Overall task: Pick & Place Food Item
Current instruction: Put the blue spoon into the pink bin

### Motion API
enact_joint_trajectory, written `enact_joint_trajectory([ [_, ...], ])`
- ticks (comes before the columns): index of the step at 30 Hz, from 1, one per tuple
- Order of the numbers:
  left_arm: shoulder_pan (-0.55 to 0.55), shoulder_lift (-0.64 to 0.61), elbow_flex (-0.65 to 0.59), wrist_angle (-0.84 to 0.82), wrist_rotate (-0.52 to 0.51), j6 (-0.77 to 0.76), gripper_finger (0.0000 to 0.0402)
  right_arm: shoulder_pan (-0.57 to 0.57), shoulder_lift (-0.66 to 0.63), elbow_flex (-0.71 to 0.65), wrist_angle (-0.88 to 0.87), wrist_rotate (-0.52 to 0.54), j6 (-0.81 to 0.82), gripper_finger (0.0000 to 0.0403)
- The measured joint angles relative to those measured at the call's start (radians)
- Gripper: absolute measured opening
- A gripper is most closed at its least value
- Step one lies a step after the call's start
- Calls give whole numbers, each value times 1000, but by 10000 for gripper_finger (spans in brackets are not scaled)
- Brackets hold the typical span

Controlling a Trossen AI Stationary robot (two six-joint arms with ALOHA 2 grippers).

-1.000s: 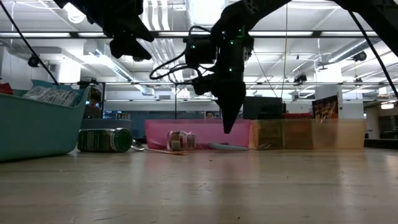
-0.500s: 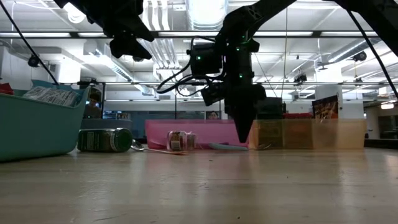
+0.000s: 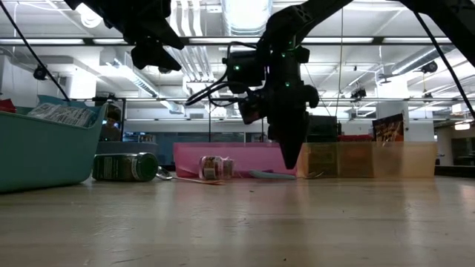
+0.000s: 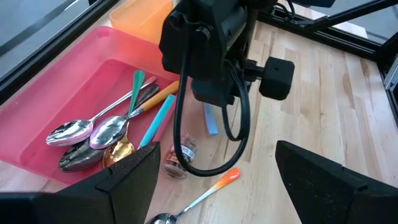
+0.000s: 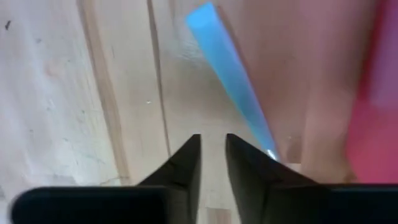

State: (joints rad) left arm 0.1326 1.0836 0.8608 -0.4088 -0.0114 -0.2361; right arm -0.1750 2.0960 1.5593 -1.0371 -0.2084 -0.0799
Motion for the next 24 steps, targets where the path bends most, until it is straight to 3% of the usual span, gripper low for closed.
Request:
enact_joint_trajectory([
  [9,0,0,0,0,0,0,320,6,0,-8,72,1,-21,182],
  [24,0,0,0,-2,0,0,320,102,-7,-127,264,213,-133,189],
])
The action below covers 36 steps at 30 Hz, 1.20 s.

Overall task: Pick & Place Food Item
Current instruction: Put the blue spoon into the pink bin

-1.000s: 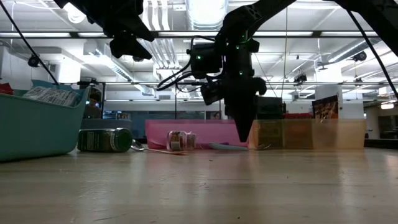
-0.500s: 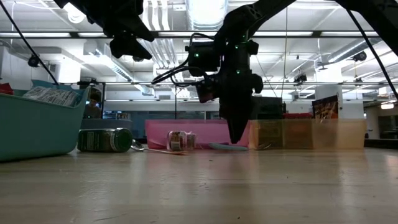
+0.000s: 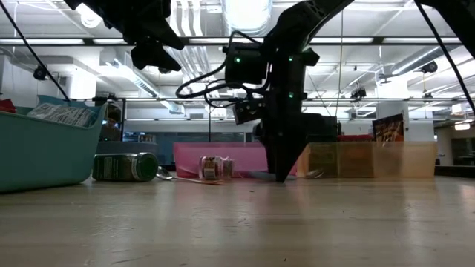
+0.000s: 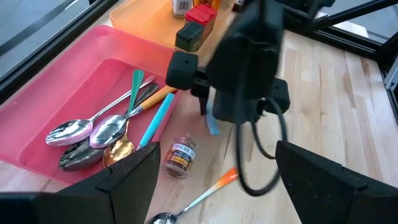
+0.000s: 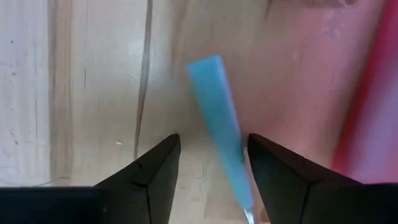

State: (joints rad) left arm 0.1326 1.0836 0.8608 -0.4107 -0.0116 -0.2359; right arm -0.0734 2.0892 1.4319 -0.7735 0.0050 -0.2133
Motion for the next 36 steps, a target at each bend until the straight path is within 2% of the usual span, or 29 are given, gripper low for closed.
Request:
enact_joint_trajectory([
  [4,0,0,0,0,0,0,320,21,1,-7,4,25,27,150],
  [10,0,0,0,1,0,0,320,29,3,-9,1,26,110,34],
  [16,0,0,0,2,0,-34,320,35,3,-10,2,25,193,33],
  [26,0,7,0,3,1,-119,319,93,-31,-3,18,45,152,33],
  [36,0,139,-29,39,47,-251,319,153,-71,1,44,73,84,32],
])
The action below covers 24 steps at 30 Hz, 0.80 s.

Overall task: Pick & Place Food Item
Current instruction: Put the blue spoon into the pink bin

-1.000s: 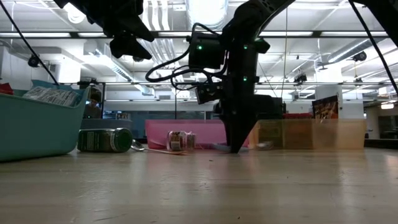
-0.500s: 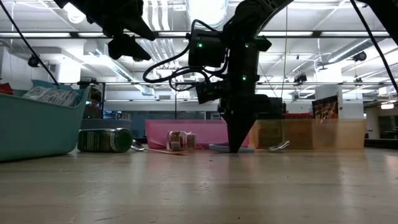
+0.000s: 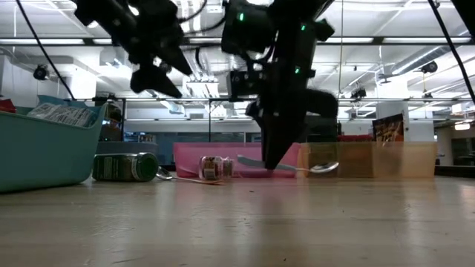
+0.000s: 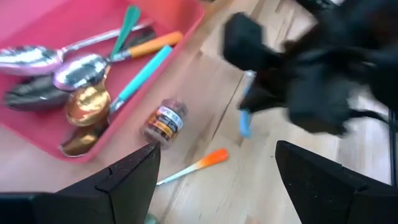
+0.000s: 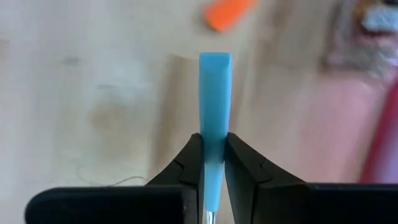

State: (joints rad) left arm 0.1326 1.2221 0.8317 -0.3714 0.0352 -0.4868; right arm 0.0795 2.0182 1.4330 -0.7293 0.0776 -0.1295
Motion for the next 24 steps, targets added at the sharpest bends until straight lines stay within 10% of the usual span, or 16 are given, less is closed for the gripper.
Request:
enact_joint_trajectory([
  [24,-1,250,-46,447,300,-143,319,31,-159,31,140,173,-79,31],
])
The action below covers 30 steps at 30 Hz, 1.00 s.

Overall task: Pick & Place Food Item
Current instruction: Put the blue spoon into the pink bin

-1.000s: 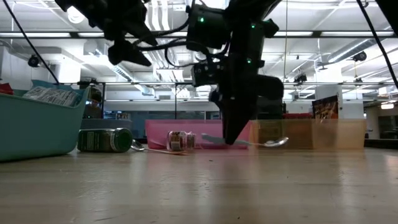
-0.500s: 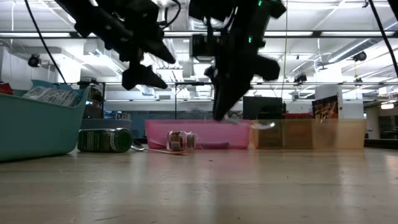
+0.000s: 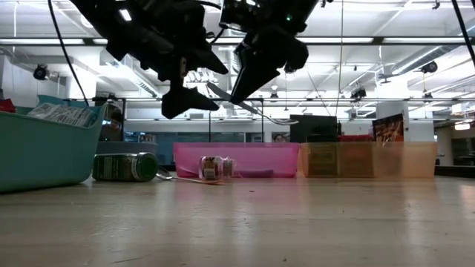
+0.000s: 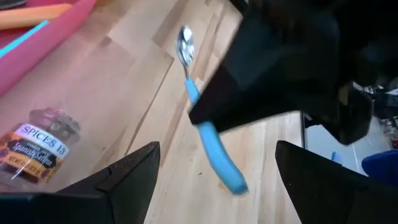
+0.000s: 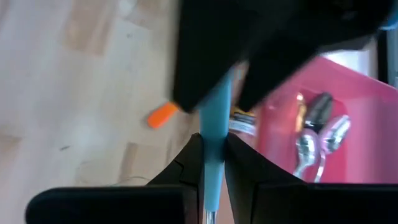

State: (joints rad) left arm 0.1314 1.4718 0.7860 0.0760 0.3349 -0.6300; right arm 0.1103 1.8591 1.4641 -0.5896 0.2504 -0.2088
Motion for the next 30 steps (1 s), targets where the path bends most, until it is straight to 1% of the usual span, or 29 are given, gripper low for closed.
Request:
enact_joint_trajectory([
  [2,-1,5,0,3,9,0,319,-1,0,2,-3,17,-5,31],
  [4,0,5,0,-1,30,-3,319,-2,0,4,1,17,-8,31],
  [7,-1,4,0,2,36,-5,317,-2,0,4,2,14,-10,31],
  [10,-1,4,0,2,35,-7,298,-5,0,4,3,15,-13,31],
  [14,0,4,0,2,33,-8,248,-4,1,4,3,15,-13,31],
  [22,0,4,0,4,32,-3,123,-4,1,4,5,14,-13,31],
  [28,1,5,-2,-26,30,48,30,-3,0,4,15,14,-8,31],
  [29,1,5,-2,-29,29,56,21,-3,0,4,18,14,-8,31],
  [30,1,5,-2,-33,29,65,20,-3,-1,4,22,12,-8,31],
])
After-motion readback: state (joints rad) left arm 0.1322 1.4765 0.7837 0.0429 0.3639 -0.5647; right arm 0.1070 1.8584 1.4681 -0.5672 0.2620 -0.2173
